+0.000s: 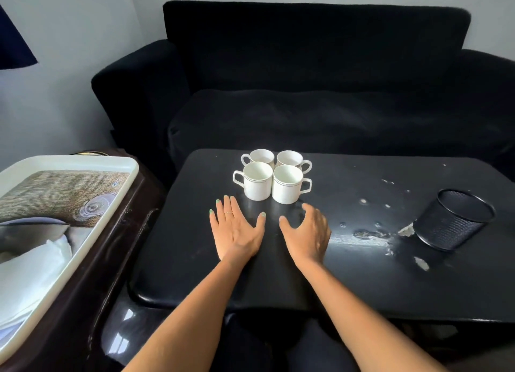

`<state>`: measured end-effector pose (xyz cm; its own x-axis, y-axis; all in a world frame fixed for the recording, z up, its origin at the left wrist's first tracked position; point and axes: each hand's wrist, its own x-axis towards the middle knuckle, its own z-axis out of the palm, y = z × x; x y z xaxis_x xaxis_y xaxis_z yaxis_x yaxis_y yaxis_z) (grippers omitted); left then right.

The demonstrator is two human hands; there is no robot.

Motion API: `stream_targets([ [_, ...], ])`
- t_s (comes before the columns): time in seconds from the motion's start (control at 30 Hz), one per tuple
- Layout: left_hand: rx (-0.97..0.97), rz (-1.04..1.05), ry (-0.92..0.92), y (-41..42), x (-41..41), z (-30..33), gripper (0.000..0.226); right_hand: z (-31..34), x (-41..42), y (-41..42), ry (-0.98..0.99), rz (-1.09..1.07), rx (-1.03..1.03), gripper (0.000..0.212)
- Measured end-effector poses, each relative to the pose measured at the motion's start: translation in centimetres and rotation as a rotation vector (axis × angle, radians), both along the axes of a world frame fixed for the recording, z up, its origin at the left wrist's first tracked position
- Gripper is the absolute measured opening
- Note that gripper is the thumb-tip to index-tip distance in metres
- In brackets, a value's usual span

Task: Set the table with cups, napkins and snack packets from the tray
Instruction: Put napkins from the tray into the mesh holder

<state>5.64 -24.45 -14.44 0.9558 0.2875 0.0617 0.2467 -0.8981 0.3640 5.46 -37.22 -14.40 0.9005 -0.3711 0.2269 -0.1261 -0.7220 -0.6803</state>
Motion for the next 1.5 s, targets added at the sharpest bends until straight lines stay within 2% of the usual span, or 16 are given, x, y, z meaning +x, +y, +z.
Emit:
stream_targets([
  [0.07, 0.046, -0.052, 0.049, 0.5, -1.3, 0.1, 0.09, 0.0, -1.5, -0.4, 0.07, 0.102, -0.081, 0.052],
  [0.27, 0.049, -0.248, 0.226, 2.6, -6.7, 1.7, 0.087, 1.7, -5.7, -1.1, 0.282, 0.324, -0.255, 0.06],
  [0.37, 0.056, -0.321, 0.247, 3.7, -8.9, 3.6, 0.08, 4.0, -7.2, 0.1, 0.267, 0.384, -0.242, 0.054],
  [0.5, 0.177, -0.42, 0.189, 6.4, -11.7, 7.8, 0.072, 8.0, -9.0, 3.5, 0.222, 0.497, -0.254, 0.055],
  [0.73, 0.228, -0.297, 0.049, 13.9, -16.4, 13.5, 0.072, 13.3, -11.3, 10.9, 0.11, 0.75, -0.312, 0.051],
  [0.8, 0.254, -0.234, 0.059, 16.3, -17.6, 14.0, 0.073, 13.8, -12.2, 12.9, 0.074, 0.818, -0.337, 0.048],
  [1.03, 0.111, 0.033, 0.311, 21.4, -19.1, 14.5, 0.078, 13.5, -14.6, 19.4, 0.034, 0.995, -0.228, 0.042],
  [1.1, 0.079, 0.012, 0.403, 22.0, -18.8, 15.1, 0.074, 13.3, -14.6, 21.0, 0.034, 1.016, -0.217, 0.04],
  [1.2, 0.103, -0.005, 0.516, 23.3, -18.3, 15.0, 0.056, 12.8, -14.5, 23.2, 0.027, 1.03, -0.244, 0.037],
  [1.27, 0.102, -0.026, 0.61, 24.0, -17.8, 14.6, 0.054, 12.5, -14.2, 24.4, 0.018, 1.034, -0.287, 0.037],
  [1.4, 0.105, -0.078, 0.672, 24.1, -16.9, 13.6, 0.049, 12.2, -13.3, 26.5, -0.007, 0.972, -0.413, 0.036],
  [1.5, 0.112, -0.085, 0.675, 23.8, -16.8, 13.4, 0.05, 12.0, -12.6, 27.9, 0.065, 0.877, -0.5, 0.04],
])
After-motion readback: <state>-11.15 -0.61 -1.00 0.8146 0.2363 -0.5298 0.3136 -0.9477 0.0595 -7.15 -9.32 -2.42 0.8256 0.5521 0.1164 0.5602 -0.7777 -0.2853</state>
